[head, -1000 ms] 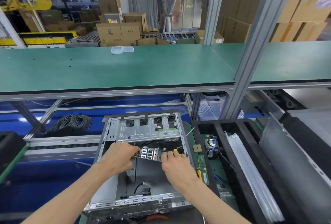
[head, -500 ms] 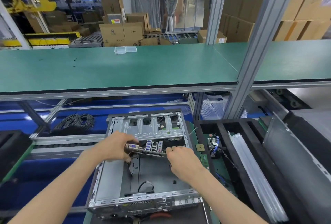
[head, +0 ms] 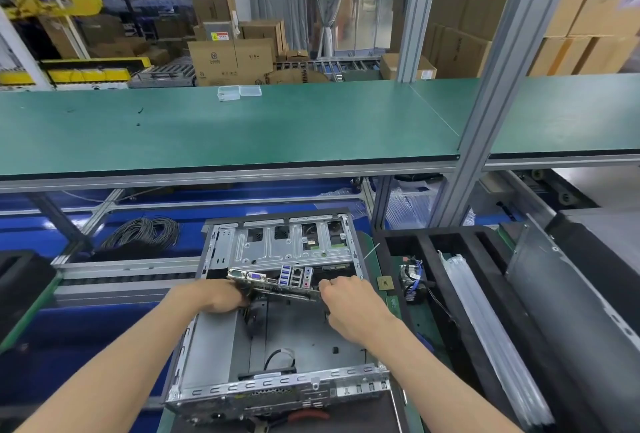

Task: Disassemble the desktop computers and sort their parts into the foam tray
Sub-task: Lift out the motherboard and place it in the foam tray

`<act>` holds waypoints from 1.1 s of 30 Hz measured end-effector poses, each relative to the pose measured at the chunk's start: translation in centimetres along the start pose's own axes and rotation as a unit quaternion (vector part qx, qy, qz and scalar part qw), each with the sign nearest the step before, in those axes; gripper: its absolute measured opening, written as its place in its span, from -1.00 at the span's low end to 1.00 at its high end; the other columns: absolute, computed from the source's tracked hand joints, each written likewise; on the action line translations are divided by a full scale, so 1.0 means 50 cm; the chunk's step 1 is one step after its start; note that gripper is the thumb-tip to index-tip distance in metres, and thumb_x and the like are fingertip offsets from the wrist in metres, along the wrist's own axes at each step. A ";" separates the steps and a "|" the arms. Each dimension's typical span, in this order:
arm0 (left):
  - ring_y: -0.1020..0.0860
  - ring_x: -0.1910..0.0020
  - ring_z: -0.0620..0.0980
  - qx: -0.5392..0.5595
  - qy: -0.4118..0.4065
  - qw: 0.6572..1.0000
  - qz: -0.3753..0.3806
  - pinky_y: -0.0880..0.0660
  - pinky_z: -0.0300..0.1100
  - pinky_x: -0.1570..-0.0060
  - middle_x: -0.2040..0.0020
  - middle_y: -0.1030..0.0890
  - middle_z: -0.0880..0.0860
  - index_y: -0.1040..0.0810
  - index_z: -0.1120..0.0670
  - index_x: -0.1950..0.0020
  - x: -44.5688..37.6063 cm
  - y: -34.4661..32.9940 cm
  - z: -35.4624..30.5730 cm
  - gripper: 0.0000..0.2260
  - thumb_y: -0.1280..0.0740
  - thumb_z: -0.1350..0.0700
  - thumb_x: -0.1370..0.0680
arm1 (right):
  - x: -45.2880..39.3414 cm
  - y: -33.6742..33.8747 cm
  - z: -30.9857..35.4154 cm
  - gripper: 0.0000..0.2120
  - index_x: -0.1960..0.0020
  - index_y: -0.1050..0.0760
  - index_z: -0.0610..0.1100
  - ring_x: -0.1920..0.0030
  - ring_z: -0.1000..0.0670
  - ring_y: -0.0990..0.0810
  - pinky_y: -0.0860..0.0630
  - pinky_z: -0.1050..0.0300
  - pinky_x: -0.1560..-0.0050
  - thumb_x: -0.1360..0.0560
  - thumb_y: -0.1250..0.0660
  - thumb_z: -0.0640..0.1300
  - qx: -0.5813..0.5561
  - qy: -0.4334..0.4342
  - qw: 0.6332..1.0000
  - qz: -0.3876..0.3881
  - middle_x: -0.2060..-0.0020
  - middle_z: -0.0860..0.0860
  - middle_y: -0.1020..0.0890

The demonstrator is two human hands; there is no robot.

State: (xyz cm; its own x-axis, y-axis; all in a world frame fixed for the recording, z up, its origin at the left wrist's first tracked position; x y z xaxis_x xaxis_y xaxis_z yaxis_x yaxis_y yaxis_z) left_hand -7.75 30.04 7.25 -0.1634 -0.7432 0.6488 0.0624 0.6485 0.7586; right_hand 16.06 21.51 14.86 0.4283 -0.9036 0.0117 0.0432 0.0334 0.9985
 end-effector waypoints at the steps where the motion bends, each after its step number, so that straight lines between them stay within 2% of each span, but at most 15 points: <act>1: -0.47 -0.35 0.04 -0.006 0.006 1.000 0.005 -0.36 -0.09 -0.35 -0.45 -0.48 0.06 -0.44 0.00 -0.48 -0.004 -0.005 -0.003 -0.60 -0.10 -0.08 -0.69 | 0.000 0.001 0.001 -0.82 -0.10 -0.41 -0.23 0.03 -0.27 -0.55 -0.33 -0.03 0.19 -0.50 -0.20 -0.33 0.000 0.000 1.000 0.000 0.03 -0.21 -0.59; 4: -0.39 -0.44 0.10 -0.029 0.016 0.999 0.031 -0.31 -0.06 -0.42 -0.52 -0.38 0.09 -0.35 0.05 -0.53 -0.014 -0.023 -0.019 -0.55 -0.04 -0.07 -0.68 | 0.001 0.001 0.001 -0.82 -0.09 -0.41 -0.23 0.04 -0.27 -0.55 -0.32 -0.03 0.20 -0.50 -0.20 -0.34 0.002 -0.001 1.000 0.002 0.05 -0.22 -0.59; 7: -0.32 -0.50 0.09 -0.024 0.011 0.999 0.018 -0.26 -0.02 -0.47 -0.57 -0.30 0.07 -0.27 0.03 -0.58 -0.018 -0.023 -0.028 -0.54 -0.03 -0.03 -0.68 | 0.003 0.003 0.000 -0.82 -0.10 -0.41 -0.23 0.03 -0.27 -0.55 -0.31 -0.02 0.19 -0.50 -0.21 -0.33 0.000 -0.004 1.000 0.001 0.04 -0.22 -0.60; 10: -0.35 -0.47 0.12 -0.011 0.010 1.000 0.014 -0.30 -0.03 -0.43 -0.56 -0.33 0.10 -0.26 0.03 -0.57 -0.015 -0.021 -0.027 -0.51 -0.08 -0.04 -0.64 | 0.006 0.007 0.001 -0.83 -0.08 -0.42 -0.22 0.04 -0.27 -0.56 -0.31 -0.01 0.20 -0.49 -0.23 -0.31 -0.008 -0.004 1.000 0.002 0.05 -0.21 -0.60; 12: -0.41 -0.41 0.10 0.000 0.017 1.000 0.019 -0.35 -0.07 -0.35 -0.52 -0.38 0.07 -0.29 0.00 -0.55 -0.010 -0.022 -0.023 -0.49 -0.18 -0.07 -0.60 | 0.009 0.011 0.001 -0.83 -0.08 -0.41 -0.22 0.05 -0.27 -0.55 -0.30 -0.02 0.20 -0.49 -0.23 -0.31 -0.012 -0.008 1.000 0.004 0.06 -0.21 -0.59; 14: -0.47 -0.33 0.05 0.043 0.013 0.999 -0.002 -0.38 -0.14 -0.26 -0.42 -0.47 0.01 -0.41 -0.06 -0.46 -0.001 -0.010 -0.015 -0.51 -0.34 -0.09 -0.54 | 0.009 0.020 -0.001 -0.82 -0.08 -0.41 -0.22 0.06 -0.26 -0.54 -0.28 -0.01 0.21 -0.48 -0.22 -0.32 -0.018 -0.015 1.000 0.001 0.06 -0.21 -0.57; 17: -0.60 -0.12 -0.06 0.192 -0.040 0.978 -0.076 -0.44 -0.20 -0.13 -0.11 -0.69 -0.08 -0.65 -0.10 -0.07 0.003 0.017 0.003 -0.84 -0.45 0.09 -0.51 | 0.008 0.038 -0.004 -0.82 -0.08 -0.43 -0.21 0.06 -0.24 -0.54 -0.27 0.01 0.20 -0.48 -0.20 -0.31 -0.026 -0.020 0.999 0.000 0.10 -0.18 -0.54; 19: -0.63 0.01 -0.20 0.234 -0.081 0.962 -0.114 -0.47 -0.38 0.00 0.06 -0.71 -0.14 -0.70 -0.10 0.02 0.020 0.035 0.009 -0.80 -0.45 0.22 -0.52 | 0.008 0.046 -0.001 -0.84 -0.06 -0.44 -0.19 0.06 -0.24 -0.54 -0.28 0.02 0.20 -0.48 -0.21 -0.30 -0.034 -0.020 0.999 0.007 0.17 -0.13 -0.46; 21: -0.62 0.09 -0.29 0.247 -0.103 0.955 -0.128 -0.46 -0.48 0.11 0.09 -0.71 -0.19 -0.71 -0.13 0.05 0.040 0.039 0.012 -0.74 -0.45 0.26 -0.51 | 0.008 0.053 0.009 -0.83 -0.07 -0.45 -0.20 0.07 -0.24 -0.55 -0.30 0.02 0.21 -0.49 -0.21 -0.29 -0.037 -0.014 0.999 0.010 0.19 -0.10 -0.43; 22: -0.63 0.06 -0.26 0.253 -0.104 0.953 -0.130 -0.48 -0.45 0.06 0.08 -0.71 -0.16 -0.71 -0.11 0.03 0.042 0.036 0.016 -0.74 -0.44 0.27 -0.51 | 0.008 0.058 0.015 -0.83 -0.08 -0.46 -0.21 0.07 -0.24 -0.55 -0.33 0.01 0.20 -0.50 -0.21 -0.29 -0.037 -0.010 0.999 0.008 0.17 -0.12 -0.47; 24: -0.63 -0.04 -0.11 0.256 -0.099 0.950 -0.147 -0.51 -0.24 -0.09 0.03 -0.72 -0.11 -0.71 -0.03 0.00 0.045 0.031 0.025 -0.79 -0.43 0.28 -0.53 | 0.007 0.068 0.025 -0.82 -0.10 -0.47 -0.22 0.06 -0.25 -0.56 -0.36 0.01 0.19 -0.52 -0.21 -0.28 -0.037 -0.005 0.999 0.004 0.11 -0.18 -0.56; 25: -0.63 -0.06 -0.08 0.262 -0.099 0.947 -0.157 -0.50 -0.20 -0.10 0.02 -0.71 -0.12 -0.70 -0.02 0.00 0.050 0.032 0.027 -0.80 -0.42 0.27 -0.54 | 0.006 0.075 0.027 -0.83 -0.10 -0.48 -0.23 0.06 -0.26 -0.56 -0.36 0.01 0.20 -0.53 -0.22 -0.28 -0.038 -0.006 0.999 0.003 0.09 -0.19 -0.57; 28: -0.65 -0.04 -0.17 0.298 -0.115 0.932 -0.169 -0.48 -0.20 -0.08 0.01 -0.72 -0.16 -0.69 -0.06 0.02 0.074 0.045 0.022 -0.77 -0.39 0.28 -0.57 | 0.003 0.105 0.023 -0.88 -0.06 -0.48 -0.23 0.08 -0.26 -0.56 -0.32 0.02 0.23 -0.54 -0.24 -0.24 -0.043 -0.010 0.999 0.003 0.11 -0.20 -0.55; 30: -0.65 0.04 -0.25 0.305 -0.123 0.928 -0.173 -0.45 -0.26 0.01 0.05 -0.72 -0.18 -0.70 -0.06 0.08 0.092 0.057 0.017 -0.78 -0.38 0.25 -0.59 | 0.003 0.126 0.020 -0.94 0.01 -0.45 -0.21 0.09 -0.25 -0.56 -0.31 0.03 0.25 -0.54 -0.24 -0.24 -0.049 -0.010 0.999 0.001 0.17 -0.17 -0.50; 33: -0.65 0.05 -0.22 0.307 -0.111 0.921 -0.215 -0.47 -0.24 0.02 0.10 -0.72 -0.19 -0.68 -0.07 0.10 0.119 0.090 0.015 -0.83 -0.39 0.18 -0.60 | 0.006 0.162 0.012 -0.96 0.02 -0.40 -0.18 0.16 -0.21 -0.44 -0.29 0.02 0.22 -0.57 -0.23 -0.20 -0.059 -0.021 0.998 -0.012 0.24 -0.05 -0.34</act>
State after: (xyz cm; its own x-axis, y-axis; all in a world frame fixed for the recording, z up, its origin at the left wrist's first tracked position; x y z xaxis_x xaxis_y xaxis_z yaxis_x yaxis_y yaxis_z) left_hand -9.16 28.64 14.48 -0.2447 -0.9452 0.2163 -0.6114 0.3235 0.7222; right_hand 15.99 21.25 22.97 0.3886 -0.9214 -0.0066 0.1594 0.0602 0.9854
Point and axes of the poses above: each hand's wrist, its own x-axis away from the middle knuckle, its own y-axis out of the back of the hand, z = x × y, the point moved 6 cm from there along -x, towards the middle knuckle
